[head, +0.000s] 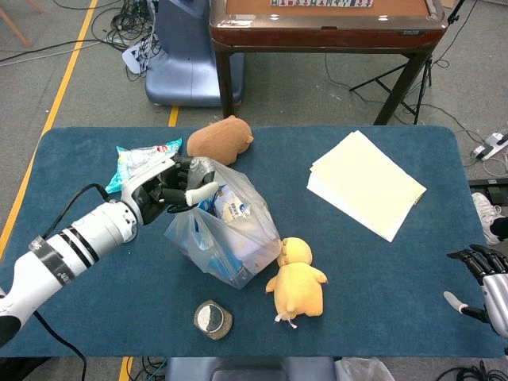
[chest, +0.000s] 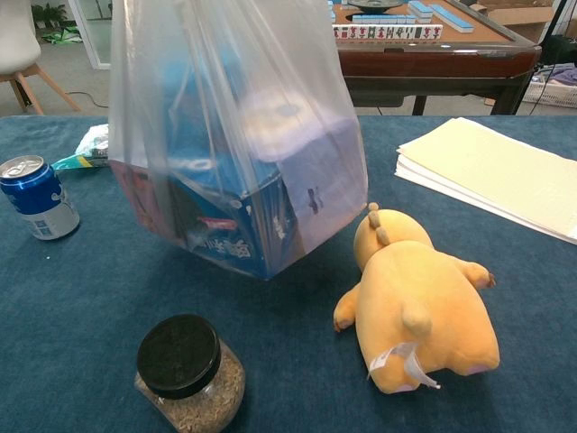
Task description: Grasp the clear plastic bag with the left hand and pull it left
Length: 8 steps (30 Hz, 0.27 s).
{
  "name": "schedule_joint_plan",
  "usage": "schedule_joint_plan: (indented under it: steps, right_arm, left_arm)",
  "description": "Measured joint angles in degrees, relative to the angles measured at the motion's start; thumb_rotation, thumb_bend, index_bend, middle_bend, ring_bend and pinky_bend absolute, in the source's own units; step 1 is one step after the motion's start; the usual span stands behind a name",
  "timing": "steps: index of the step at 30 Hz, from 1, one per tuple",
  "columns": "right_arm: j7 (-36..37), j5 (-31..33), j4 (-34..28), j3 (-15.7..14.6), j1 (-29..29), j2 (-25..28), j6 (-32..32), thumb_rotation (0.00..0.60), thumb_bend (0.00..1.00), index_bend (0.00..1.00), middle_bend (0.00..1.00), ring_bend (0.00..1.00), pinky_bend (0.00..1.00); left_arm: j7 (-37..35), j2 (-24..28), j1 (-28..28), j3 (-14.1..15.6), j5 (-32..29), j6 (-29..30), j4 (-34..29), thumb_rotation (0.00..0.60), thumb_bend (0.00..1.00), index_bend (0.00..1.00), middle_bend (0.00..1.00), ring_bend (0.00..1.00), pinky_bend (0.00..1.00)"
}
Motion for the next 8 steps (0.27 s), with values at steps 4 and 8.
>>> schedule_joint_plan:
  steps: [4, 8]
  right_arm:
    - [-0.18, 0.02, -0.17, 0.07, 0.17, -0.04, -0.19, 0.6, 0.15, 0.3, 0.3, 0.16, 0.21]
    - [-0.46, 0.01, -0.36, 0.06, 0.25, -0.06, -0.33, 0.6, 0.15, 0.3, 0.3, 0.16, 0.21]
  left_arm:
    - [0.5, 1.17, 1.72, -3.5, -2.2, -1.62, 1.41, 0.6, 0.45, 0.69, 0.87, 0.89, 1.0]
    - [1.35, 1.48, 3.92, -6.38, -3.41, -1.45, 1.66, 0.6, 0.45, 0.69, 0.86, 0.89, 1.0]
